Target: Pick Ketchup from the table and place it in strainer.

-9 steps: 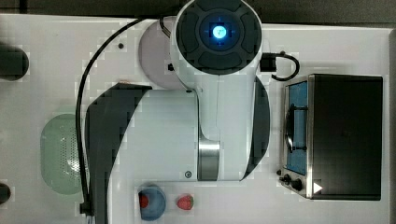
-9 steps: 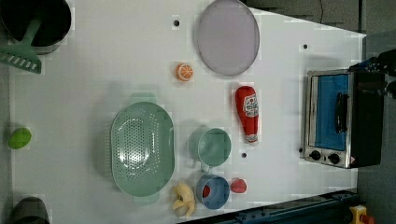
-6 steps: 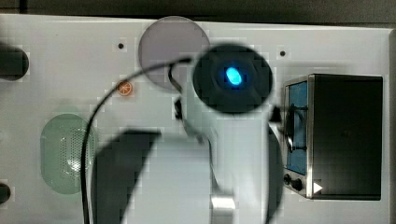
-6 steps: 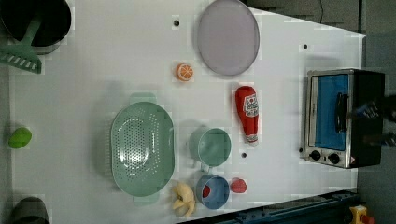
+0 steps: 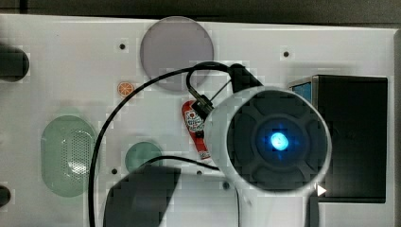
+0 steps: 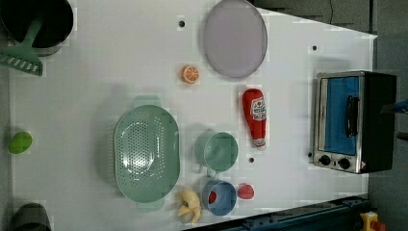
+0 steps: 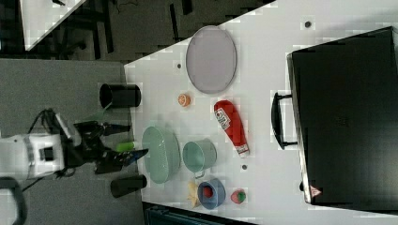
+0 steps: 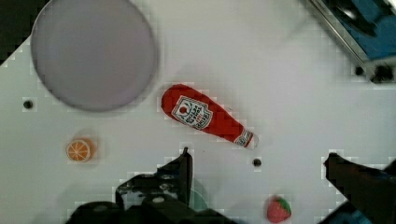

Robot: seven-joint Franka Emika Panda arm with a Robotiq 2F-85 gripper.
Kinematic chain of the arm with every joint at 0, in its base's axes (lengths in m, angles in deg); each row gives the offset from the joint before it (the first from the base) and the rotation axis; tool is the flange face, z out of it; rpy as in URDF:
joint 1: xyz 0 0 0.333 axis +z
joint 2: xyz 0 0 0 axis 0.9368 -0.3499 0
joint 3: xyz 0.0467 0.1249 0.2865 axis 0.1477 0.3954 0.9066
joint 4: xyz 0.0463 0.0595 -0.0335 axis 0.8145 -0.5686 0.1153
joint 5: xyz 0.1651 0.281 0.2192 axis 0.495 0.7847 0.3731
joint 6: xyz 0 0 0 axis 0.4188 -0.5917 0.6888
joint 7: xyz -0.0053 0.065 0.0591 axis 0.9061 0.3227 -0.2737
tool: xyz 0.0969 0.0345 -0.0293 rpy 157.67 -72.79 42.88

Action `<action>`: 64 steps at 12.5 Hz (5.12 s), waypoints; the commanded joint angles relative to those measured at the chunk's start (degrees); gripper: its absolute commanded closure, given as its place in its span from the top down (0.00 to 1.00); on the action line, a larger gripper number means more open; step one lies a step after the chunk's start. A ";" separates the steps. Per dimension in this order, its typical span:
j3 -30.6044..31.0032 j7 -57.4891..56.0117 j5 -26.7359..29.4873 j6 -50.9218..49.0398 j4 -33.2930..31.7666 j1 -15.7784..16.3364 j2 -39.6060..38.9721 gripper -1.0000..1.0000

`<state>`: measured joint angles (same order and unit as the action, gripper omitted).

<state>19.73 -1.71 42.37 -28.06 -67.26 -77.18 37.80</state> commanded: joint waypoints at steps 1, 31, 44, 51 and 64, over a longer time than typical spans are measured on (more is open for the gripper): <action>2.48 -14.84 0.23 4.24 -6.39 0.35 -5.00 1.00; 3.99 -50.55 -2.09 58.73 -26.43 0.50 -33.46 0.60; 14.49 -36.02 -1.86 23.12 -21.07 2.04 -3.47 0.60; 31.04 -9.14 0.50 25.17 -19.22 3.57 -5.35 0.60; 41.20 11.20 -0.15 52.34 -18.96 5.11 -30.56 0.60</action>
<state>61.09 5.55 42.05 22.91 -86.78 -71.85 6.39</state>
